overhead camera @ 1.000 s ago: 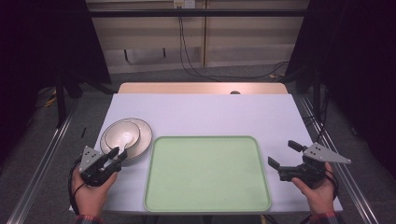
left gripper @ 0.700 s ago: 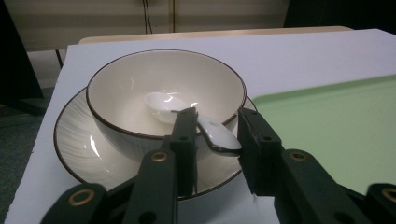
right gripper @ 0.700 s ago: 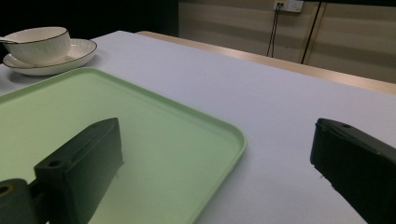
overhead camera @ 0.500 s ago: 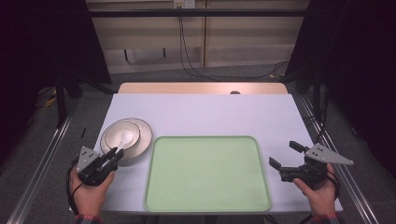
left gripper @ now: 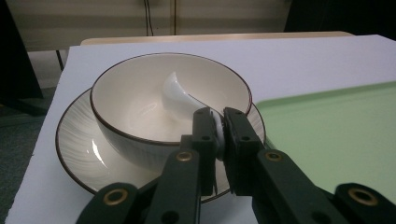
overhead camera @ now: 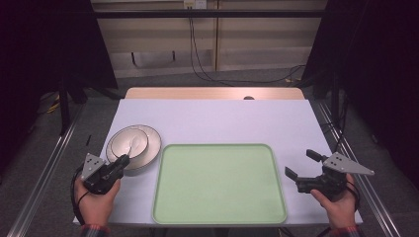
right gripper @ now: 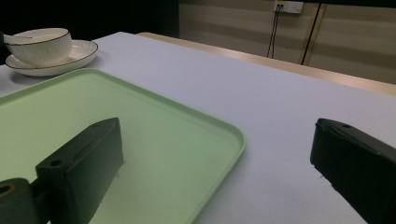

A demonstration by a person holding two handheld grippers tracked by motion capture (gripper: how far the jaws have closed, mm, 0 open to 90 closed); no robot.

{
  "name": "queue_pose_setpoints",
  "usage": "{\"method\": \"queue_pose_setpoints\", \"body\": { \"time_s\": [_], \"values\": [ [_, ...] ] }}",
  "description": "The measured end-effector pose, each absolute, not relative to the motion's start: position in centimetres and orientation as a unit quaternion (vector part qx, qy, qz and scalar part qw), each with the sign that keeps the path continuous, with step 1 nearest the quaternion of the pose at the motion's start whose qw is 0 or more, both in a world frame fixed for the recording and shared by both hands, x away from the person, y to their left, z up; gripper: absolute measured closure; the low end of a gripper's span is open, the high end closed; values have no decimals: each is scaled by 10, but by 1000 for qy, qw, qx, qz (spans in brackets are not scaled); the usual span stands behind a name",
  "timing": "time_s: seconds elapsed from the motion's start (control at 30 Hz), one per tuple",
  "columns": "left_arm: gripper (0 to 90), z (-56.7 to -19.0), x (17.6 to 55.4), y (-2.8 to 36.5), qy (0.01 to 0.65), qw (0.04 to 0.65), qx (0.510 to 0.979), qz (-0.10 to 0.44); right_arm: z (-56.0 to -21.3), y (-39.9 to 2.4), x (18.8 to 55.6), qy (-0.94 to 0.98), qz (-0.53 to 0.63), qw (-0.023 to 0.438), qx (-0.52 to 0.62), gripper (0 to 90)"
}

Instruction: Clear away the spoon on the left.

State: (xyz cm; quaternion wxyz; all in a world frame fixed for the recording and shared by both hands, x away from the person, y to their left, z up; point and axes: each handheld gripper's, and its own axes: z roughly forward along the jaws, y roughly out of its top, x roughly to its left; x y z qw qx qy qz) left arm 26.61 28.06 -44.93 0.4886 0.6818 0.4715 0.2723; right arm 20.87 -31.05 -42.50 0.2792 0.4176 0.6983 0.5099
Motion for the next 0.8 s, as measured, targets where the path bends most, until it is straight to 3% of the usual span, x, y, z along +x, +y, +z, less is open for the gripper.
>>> {"method": "queue_pose_setpoints", "body": {
  "time_s": [0.8],
  "values": [
    [851, -421, 284, 280, 476, 527, 651, 268, -425, -314, 208, 693, 515, 283, 418, 20]
  ]
}}
